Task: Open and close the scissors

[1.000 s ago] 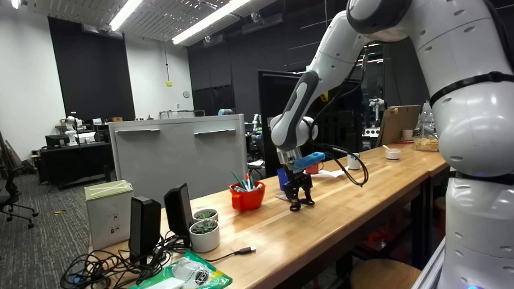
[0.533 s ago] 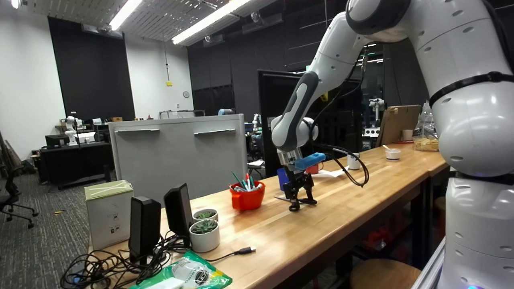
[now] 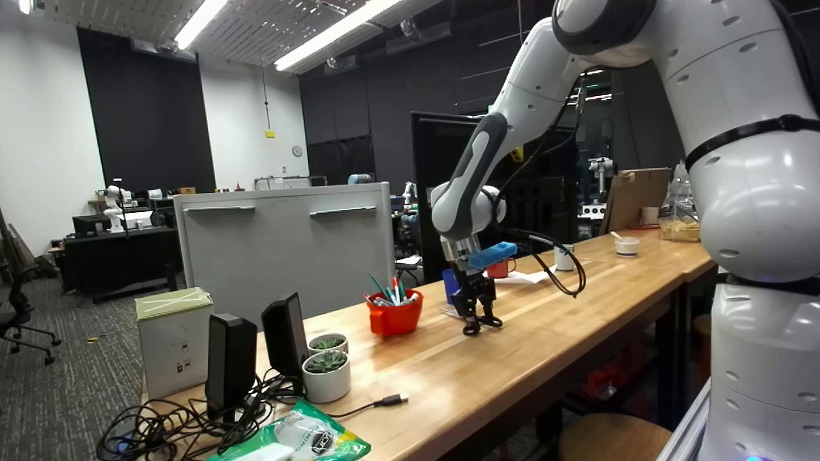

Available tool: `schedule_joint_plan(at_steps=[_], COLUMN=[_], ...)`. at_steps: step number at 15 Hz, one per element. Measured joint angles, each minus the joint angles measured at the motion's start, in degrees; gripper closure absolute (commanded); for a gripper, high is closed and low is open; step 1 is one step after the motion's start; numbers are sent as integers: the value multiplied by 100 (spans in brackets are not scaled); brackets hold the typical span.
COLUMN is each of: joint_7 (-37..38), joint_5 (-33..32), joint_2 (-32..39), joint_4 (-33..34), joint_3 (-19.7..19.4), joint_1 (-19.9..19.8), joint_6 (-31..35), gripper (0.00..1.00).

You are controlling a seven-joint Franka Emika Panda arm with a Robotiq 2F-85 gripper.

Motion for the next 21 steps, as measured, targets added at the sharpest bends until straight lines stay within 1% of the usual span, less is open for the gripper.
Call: schedule_joint_plan(at_steps=[1,2,3,4,5,6,14,15,16,17,21], joint_7=[0,-1,-1,-1,-1,-3,-14,-19,-21,-22,-22], joint_5=[0,0,0,0,0,0,-3,-3,-3,-3,-3], joint_2=[-2,-3,-2,-2,-3,-3,-20,-24,-27,-30,-41], joint_4=[12,22,30,31,37,37,34,31,28,24,-18], joint_3=[1,1,1,1,1,1,0,2,6,10,33], joint_1=[0,1,2,2,2,1,0,0,2,7,22], joint_6=[0,0,0,0,4,5,7,14,26,40,154], gripper=[84,91,97,99,96,97,96,70,57,53,28])
